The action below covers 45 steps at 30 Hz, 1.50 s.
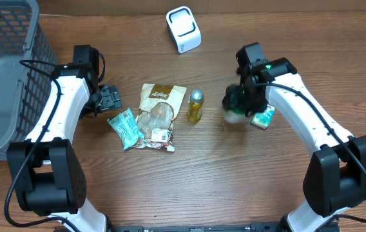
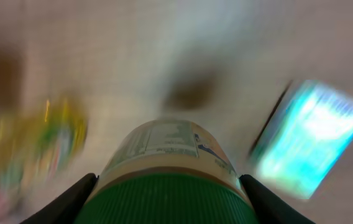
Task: Scan the item barcode
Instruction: 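Carry the tub up to the white scanner and hold it there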
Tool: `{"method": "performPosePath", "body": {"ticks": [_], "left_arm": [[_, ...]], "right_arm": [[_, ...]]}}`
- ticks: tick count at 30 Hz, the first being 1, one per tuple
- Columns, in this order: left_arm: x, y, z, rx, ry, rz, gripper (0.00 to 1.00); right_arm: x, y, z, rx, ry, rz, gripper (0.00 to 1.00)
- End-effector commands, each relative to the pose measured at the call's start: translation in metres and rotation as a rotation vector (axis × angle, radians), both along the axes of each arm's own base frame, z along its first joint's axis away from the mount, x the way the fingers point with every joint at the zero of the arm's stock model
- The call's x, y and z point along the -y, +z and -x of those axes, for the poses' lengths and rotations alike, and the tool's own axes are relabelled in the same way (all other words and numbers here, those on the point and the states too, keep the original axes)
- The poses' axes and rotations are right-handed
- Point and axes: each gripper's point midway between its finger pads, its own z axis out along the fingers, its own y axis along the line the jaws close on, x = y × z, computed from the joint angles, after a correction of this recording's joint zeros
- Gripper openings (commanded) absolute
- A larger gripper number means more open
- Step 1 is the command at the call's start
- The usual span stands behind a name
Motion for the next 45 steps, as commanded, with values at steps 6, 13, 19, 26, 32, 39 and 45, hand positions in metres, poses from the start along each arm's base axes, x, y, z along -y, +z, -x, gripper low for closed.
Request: {"method": "performPosePath", "body": {"ticks": [6,13,19,26,32,39,45], "left_arm": [[-0.005,0.009,0.001,0.021,-0.004,-0.009,1.0],[-0.005,0.009,0.001,0.021,-0.004,-0.009,1.0],[-0.005,0.009,0.001,0.021,-0.004,-0.009,1.0],[-0.005,0.009,0.001,0.021,-0.004,-0.009,0.99],[-0.005,0.009,0.001,0.02,-0.004,-0.009,0.99],[-0.005,0.009,0.001,0.02,-0.004,-0.009,0.99],[-0.005,0.009,0.001,0.02,-0.004,-0.009,1.0]], "right_arm": [[0.005,0.107,-0.128,0.634,0.013,0.133,0.11],[-0.035,0.193,-0.174,1.022,0.044,-0.1,0.1],[-0.059,0.225,-0.189,1.188,0.101,-0.228,0.09],[-0.07,0.207,-0.217,1.287,0.098,-0.255,0.08],[-0.079,0.182,-0.236,1.351,0.097,-0.274,0.05],[-0.093,0.156,-0.245,1.391,0.106,-0.296,0.04],[-0.1,0.143,-0.248,1.44,0.109,-0.315,0.04]]}}
